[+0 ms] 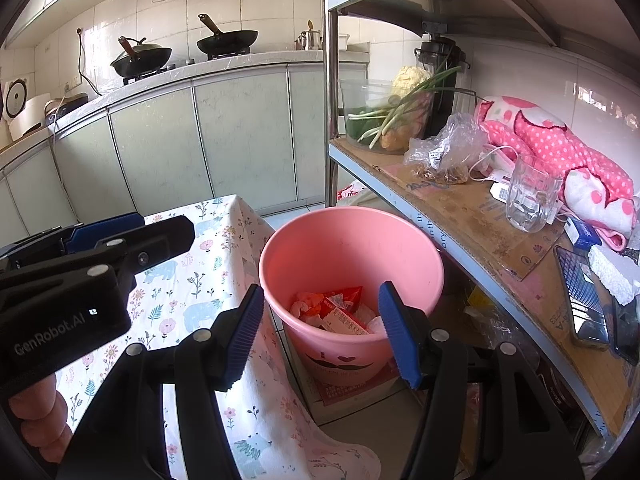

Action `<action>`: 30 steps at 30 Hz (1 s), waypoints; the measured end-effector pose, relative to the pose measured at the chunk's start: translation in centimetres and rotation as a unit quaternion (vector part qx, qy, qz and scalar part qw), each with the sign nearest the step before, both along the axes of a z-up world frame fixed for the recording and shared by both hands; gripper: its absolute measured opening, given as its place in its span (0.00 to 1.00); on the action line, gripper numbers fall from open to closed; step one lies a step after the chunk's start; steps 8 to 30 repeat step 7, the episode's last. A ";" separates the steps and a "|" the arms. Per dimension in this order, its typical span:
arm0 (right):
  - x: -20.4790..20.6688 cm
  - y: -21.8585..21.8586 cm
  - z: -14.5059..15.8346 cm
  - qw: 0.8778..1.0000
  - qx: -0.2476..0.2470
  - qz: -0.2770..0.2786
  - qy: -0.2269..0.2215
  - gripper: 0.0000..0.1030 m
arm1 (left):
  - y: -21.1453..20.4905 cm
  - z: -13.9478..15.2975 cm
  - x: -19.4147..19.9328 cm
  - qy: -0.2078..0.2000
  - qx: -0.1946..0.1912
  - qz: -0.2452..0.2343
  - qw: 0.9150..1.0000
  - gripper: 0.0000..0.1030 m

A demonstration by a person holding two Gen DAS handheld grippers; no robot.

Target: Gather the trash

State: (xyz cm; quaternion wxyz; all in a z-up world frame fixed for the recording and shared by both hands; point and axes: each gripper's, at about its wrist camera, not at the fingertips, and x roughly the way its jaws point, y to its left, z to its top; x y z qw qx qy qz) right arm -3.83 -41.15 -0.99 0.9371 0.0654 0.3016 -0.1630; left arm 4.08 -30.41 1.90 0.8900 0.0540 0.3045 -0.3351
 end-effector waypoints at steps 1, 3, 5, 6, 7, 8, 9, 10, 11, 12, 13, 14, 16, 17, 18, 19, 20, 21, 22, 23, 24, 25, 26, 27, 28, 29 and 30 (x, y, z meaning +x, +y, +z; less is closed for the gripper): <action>0.0 0.1 -0.2 1.000 0.000 0.000 0.000 0.58 | 0.0 0.0 0.1 0.001 0.000 -0.001 1.000 0.51; 0.0 0.1 -0.3 1.000 -0.001 0.001 0.001 0.58 | 0.0 -0.1 0.0 0.001 0.000 -0.003 1.000 0.51; 0.0 0.1 -0.3 1.000 0.000 0.000 0.000 0.58 | 0.1 0.0 0.0 0.000 0.001 -0.004 1.000 0.51; 0.0 0.1 -0.3 1.000 0.000 0.000 0.000 0.58 | 0.1 0.0 0.0 0.000 0.001 -0.003 1.000 0.51; 0.0 0.1 -0.3 1.000 0.000 0.000 0.000 0.58 | 0.1 0.0 -0.1 0.001 0.000 -0.004 1.000 0.51; 0.0 0.1 -0.3 1.000 0.000 0.000 0.000 0.58 | 0.1 0.0 -0.1 0.001 0.000 -0.004 1.000 0.51; 0.0 0.1 -0.3 1.000 0.000 0.000 0.000 0.58 | 0.1 0.0 -0.1 0.001 0.000 -0.004 1.000 0.51; 0.0 0.1 -0.3 1.000 0.000 0.000 0.000 0.58 | 0.1 0.0 -0.1 0.001 0.000 -0.004 1.000 0.51; 0.0 0.1 -0.3 1.000 0.000 0.000 0.000 0.58 | 0.1 0.0 -0.1 0.001 0.000 -0.004 1.000 0.51; 0.0 0.1 -0.3 1.000 0.000 0.000 0.000 0.58 | 0.1 0.0 -0.1 0.001 0.000 -0.004 1.000 0.51; 0.0 0.1 -0.3 1.000 0.000 0.000 0.000 0.58 | 0.1 0.0 -0.1 0.001 0.000 -0.004 1.000 0.51; 0.0 0.1 -0.3 1.000 0.000 0.000 0.000 0.58 | 0.1 0.0 -0.1 0.001 0.000 -0.004 1.000 0.51; 0.0 0.1 -0.3 1.000 0.000 0.000 0.000 0.58 | 0.1 0.0 -0.1 0.001 0.000 -0.004 1.000 0.51; 0.0 0.1 -0.3 1.000 0.000 0.000 0.000 0.58 | 0.1 0.0 -0.1 0.001 0.000 -0.004 1.000 0.51; 0.0 0.1 -0.3 1.000 0.000 0.000 0.000 0.58 | 0.1 0.0 -0.1 0.001 0.000 -0.004 1.000 0.51; 0.0 0.1 -0.3 1.000 0.000 0.000 0.000 0.58 | 0.1 0.0 -0.1 0.001 0.000 -0.004 1.000 0.51; 0.0 0.1 -0.3 1.000 0.000 0.000 0.000 0.58 | 0.1 0.0 -0.1 0.001 0.000 -0.004 1.000 0.51; 0.0 0.1 -0.3 1.000 0.000 0.000 0.000 0.58 | 0.1 0.0 -0.1 0.001 0.000 -0.004 1.000 0.51; 0.0 0.1 -0.3 1.000 0.000 0.000 0.000 0.58 | 0.1 0.0 -0.1 0.001 0.000 -0.004 1.000 0.51; 0.0 0.1 -0.3 1.000 0.000 0.000 0.000 0.58 | 0.1 0.0 -0.1 0.001 0.000 -0.004 1.000 0.51; 0.0 0.1 -0.3 1.000 0.000 0.000 0.000 0.58 | 0.1 0.0 -0.1 0.001 0.000 -0.004 1.000 0.51; 0.0 0.1 -0.3 1.000 0.000 0.000 0.000 0.58 | 0.1 0.0 -0.1 0.001 0.000 -0.004 1.000 0.51; 0.0 0.1 -0.3 1.000 0.000 0.000 0.000 0.58 | 0.1 0.0 -0.1 0.001 0.000 -0.004 1.000 0.51; 0.0 0.1 -0.3 1.000 0.000 0.000 0.000 0.58 | 0.1 0.0 -0.1 0.001 0.000 -0.004 1.000 0.51; 0.0 0.1 -0.3 1.000 0.000 0.000 0.000 0.58 | 0.1 0.0 -0.1 0.001 0.000 -0.004 1.000 0.51; 0.0 0.1 -0.3 1.000 0.000 0.000 0.000 0.58 | 0.1 0.0 -0.1 0.001 0.000 -0.004 1.000 0.51; 0.0 0.1 -0.3 1.000 0.000 0.000 0.000 0.58 | 0.1 0.0 -0.1 0.001 0.000 -0.004 1.000 0.51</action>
